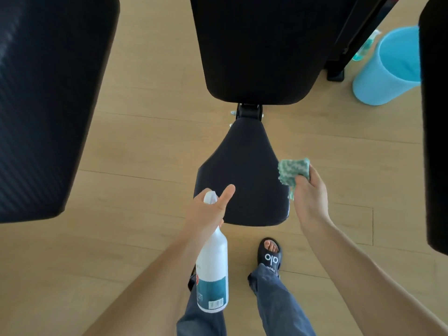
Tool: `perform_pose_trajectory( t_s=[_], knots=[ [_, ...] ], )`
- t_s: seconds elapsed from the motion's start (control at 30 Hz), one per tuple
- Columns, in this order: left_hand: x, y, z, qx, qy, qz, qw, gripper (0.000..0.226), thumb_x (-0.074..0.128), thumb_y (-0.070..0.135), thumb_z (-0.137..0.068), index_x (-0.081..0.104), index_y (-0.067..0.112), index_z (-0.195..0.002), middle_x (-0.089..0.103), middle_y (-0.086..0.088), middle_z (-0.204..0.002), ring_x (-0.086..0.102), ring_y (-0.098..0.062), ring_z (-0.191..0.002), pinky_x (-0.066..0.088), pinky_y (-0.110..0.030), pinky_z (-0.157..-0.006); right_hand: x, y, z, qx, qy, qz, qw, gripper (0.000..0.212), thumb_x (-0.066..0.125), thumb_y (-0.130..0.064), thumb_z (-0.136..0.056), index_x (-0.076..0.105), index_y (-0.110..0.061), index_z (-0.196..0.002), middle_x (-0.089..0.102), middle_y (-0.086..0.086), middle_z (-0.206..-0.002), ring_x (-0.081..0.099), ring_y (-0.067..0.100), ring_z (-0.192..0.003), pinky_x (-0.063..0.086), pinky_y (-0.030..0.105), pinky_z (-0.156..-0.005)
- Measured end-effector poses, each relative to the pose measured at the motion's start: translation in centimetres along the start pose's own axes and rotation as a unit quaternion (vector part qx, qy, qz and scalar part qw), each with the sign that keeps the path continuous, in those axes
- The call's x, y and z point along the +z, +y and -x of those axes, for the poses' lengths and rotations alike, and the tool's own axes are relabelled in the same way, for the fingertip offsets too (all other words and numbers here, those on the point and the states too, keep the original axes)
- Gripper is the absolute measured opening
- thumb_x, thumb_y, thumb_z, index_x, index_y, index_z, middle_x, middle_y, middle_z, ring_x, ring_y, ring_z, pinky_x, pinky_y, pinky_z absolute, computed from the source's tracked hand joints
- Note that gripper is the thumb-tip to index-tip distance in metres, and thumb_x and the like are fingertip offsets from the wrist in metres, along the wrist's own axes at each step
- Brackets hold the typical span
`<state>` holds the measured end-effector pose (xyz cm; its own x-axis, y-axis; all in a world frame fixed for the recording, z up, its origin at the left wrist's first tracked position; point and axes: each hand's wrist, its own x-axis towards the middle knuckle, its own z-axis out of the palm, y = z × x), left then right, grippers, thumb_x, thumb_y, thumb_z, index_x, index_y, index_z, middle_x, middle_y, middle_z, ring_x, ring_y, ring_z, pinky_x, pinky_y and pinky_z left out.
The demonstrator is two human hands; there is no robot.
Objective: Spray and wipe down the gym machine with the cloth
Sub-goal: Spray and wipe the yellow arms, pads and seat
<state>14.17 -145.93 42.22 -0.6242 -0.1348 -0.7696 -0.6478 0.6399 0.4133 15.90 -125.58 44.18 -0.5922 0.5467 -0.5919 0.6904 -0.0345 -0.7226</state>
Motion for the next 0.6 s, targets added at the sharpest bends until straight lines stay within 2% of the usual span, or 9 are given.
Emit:
perform_pose_trajectory(
  t_s=[0.07, 0.13, 0.17, 0.23, 0.33, 0.37, 0.47, 0.53, 0.6],
  knots=[
    [-0.9, -0.7, -0.8, -0.003, 0.002, 0.019, 1.0, 0.057, 0.049, 0.077, -0.092, 0.051, 0.023, -0.113, 0.056, -0.002, -0.07, 0.054, -0.01, -0.061, 0.038, -0.02, -0.056, 1.7, -0.2, -0.7, -0.04, 0.039, -0.015, 0.998, 0.043, 0.034, -0.014, -0.097, 0.059, -0.032, -0.127, 0.067, -0.01, -0.115, 0.059, 0.02, -0.107, 0.047, 0.035, -0.088],
    [-1.4, -1.3, -1.5, -0.003, 0.005, 0.028, 1.0, 0.056, 0.05, 0.076, -0.093, 0.052, 0.025, -0.113, 0.053, -0.003, -0.068, 0.051, -0.011, -0.06, 0.038, -0.022, -0.056, 3.3, -0.1, -1.0, -0.123, 0.086, 0.056, 0.987, 0.054, 0.036, -0.012, -0.102, 0.037, -0.025, -0.154, 0.046, -0.006, -0.153, 0.04, 0.014, -0.14, 0.032, 0.032, -0.116],
    [-1.6, -1.7, -1.9, -0.005, 0.006, 0.029, 1.0, 0.055, 0.05, 0.076, -0.092, 0.052, 0.025, -0.112, 0.052, -0.002, -0.067, 0.05, -0.013, -0.06, 0.038, -0.023, -0.057, 4.0, 0.2, -1.0, -0.187, 0.098, 0.119, 0.97, 0.058, 0.038, -0.01, -0.102, 0.028, -0.019, -0.158, 0.035, -0.002, -0.161, 0.03, 0.014, -0.147, 0.024, 0.031, -0.121],
    [-1.6, -2.5, -3.0, -0.009, 0.015, 0.024, 1.0, 0.055, 0.051, 0.078, -0.091, 0.052, 0.025, -0.108, 0.052, -0.002, -0.068, 0.052, -0.016, -0.065, 0.041, -0.026, -0.062, 5.0, 1.8, -1.8, -0.289, 0.018, 0.3, 0.909, 0.066, 0.047, -0.015, -0.099, 0.02, -0.012, -0.16, 0.025, 0.007, -0.165, 0.022, 0.022, -0.152, 0.018, 0.037, -0.125],
    [-1.4, -3.3, -4.6, -0.001, 0.023, 0.016, 1.0, 0.056, 0.053, 0.079, -0.088, 0.053, 0.024, -0.099, 0.051, -0.001, -0.071, 0.054, -0.021, -0.071, 0.046, -0.033, -0.071, 6.4, 6.4, -2.4, -0.295, -0.163, 0.553, 0.762, 0.079, 0.05, -0.04, -0.098, 0.01, -0.013, -0.161, 0.002, 0.014, -0.169, -0.001, 0.03, -0.156, 0.004, 0.043, -0.127],
    [-1.4, -3.3, -5.0, 0.001, 0.029, 0.019, 0.999, 0.056, 0.055, 0.078, -0.088, 0.053, 0.023, -0.097, 0.051, -0.001, -0.07, 0.054, -0.021, -0.069, 0.046, -0.034, -0.071, 6.6, 7.5, -2.4, -0.301, -0.174, 0.562, 0.751, 0.078, 0.046, -0.043, -0.1, 0.009, -0.013, -0.162, 0.0, 0.014, -0.169, -0.005, 0.029, -0.156, -0.001, 0.042, -0.127],
    [-1.2, -3.0, -6.4, 0.002, 0.046, 0.034, 0.998, 0.054, 0.057, 0.07, -0.092, 0.052, 0.016, -0.1, 0.051, -0.003, -0.069, 0.057, -0.021, -0.065, 0.045, -0.031, -0.065, 8.1, 9.2, -2.8, -0.317, -0.141, 0.524, 0.778, 0.066, 0.025, -0.043, -0.106, 0.008, -0.012, -0.162, 0.002, 0.008, -0.169, -0.003, 0.023, -0.156, -0.006, 0.035, -0.123],
    [-0.9, -2.8, -7.6, 0.004, 0.05, 0.045, 0.998, 0.054, 0.058, 0.067, -0.093, 0.052, 0.014, -0.102, 0.052, -0.004, -0.07, 0.058, -0.022, -0.065, 0.045, -0.03, -0.064, 9.5, 9.7, -3.9, -0.32, -0.128, 0.538, 0.769, 0.067, 0.008, -0.046, -0.103, 0.006, -0.011, -0.161, 0.005, 0.007, -0.169, 0.001, 0.023, -0.156, -0.002, 0.036, -0.124],
    [-0.5, -2.9, -8.7, 0.007, 0.049, 0.049, 0.998, 0.052, 0.058, 0.066, -0.093, 0.053, 0.015, -0.102, 0.052, -0.004, -0.069, 0.057, -0.021, -0.064, 0.044, -0.031, -0.064, 10.7, 10.3, -5.0, -0.335, -0.122, 0.567, 0.742, 0.069, 0.004, -0.046, -0.101, 0.006, -0.008, -0.159, 0.009, 0.011, -0.168, 0.006, 0.026, -0.156, 0.008, 0.041, -0.126]
  ],
)
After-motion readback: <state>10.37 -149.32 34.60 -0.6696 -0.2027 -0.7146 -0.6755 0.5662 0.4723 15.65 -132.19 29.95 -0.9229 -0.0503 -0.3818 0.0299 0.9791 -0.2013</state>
